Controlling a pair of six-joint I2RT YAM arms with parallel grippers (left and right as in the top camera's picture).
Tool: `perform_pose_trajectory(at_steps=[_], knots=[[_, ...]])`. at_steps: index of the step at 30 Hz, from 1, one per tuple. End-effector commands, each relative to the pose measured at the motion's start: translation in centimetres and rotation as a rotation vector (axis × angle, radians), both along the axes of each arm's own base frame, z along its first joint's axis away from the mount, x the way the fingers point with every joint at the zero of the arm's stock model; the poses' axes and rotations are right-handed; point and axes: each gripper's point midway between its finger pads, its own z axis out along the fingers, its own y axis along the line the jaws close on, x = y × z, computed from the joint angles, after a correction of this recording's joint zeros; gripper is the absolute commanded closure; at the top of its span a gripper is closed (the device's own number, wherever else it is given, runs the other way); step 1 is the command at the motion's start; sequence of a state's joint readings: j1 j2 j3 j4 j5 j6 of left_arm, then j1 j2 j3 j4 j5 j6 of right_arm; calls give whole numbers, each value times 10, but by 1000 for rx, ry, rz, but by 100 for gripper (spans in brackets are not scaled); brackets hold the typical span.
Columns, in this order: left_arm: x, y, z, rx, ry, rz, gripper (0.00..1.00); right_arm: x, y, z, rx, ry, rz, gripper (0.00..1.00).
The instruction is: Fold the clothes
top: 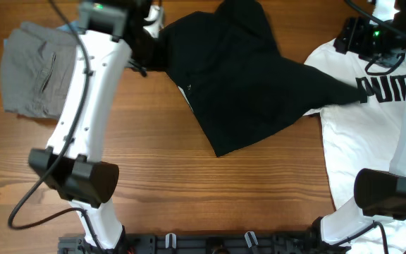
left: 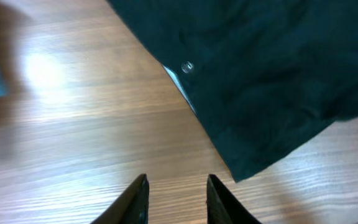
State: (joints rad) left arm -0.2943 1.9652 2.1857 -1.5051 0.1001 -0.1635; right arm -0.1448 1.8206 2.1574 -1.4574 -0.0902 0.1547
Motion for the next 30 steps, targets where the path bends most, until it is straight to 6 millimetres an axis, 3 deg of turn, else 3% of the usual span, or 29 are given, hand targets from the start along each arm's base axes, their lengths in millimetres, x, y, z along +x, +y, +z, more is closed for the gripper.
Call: perform_pose_trajectory(at_steps=[1,6,7,10,14,16,17,18,19,23,26,29,30], knots=[[-17,-41,-61,-74,118,-82,60,-1,-23,8,-88,-22,-132,27],[-33,-87,-153,-165,133,-187,49,-3,-21,7,-80,-11,-127,27],[-37,-92,-170,-167,126,-201,44,-2,-16,7,-61,-14,-106,27],[-52,-89,-205,-160,144,-208,41,0,-8,7,-27,-21,-67,27],[-57,-82,-228,-157,144,-200,56,0,-4,8,-3,-24,-55,26],[-54,-93,-229,-216,119,-213,58,0,-3,7,0,-24,-54,26],[-53,-100,-226,-252,115,-211,63,-1,-3,7,1,-21,-54,26],[-52,-101,-228,-250,117,-192,75,-1,-3,7,1,-17,-53,27],[-51,-96,-233,-220,121,-154,85,-2,-3,6,1,-14,-53,27],[-57,-61,-261,-73,188,-61,96,-3,-3,6,-3,-12,-45,27],[-68,-22,-274,1,289,20,96,-4,-3,6,-7,-7,-35,27],[-74,27,-274,41,376,174,96,-4,-2,5,-7,-6,-34,26],[-76,31,-271,2,399,183,96,-4,-3,5,-8,-5,-33,27]])
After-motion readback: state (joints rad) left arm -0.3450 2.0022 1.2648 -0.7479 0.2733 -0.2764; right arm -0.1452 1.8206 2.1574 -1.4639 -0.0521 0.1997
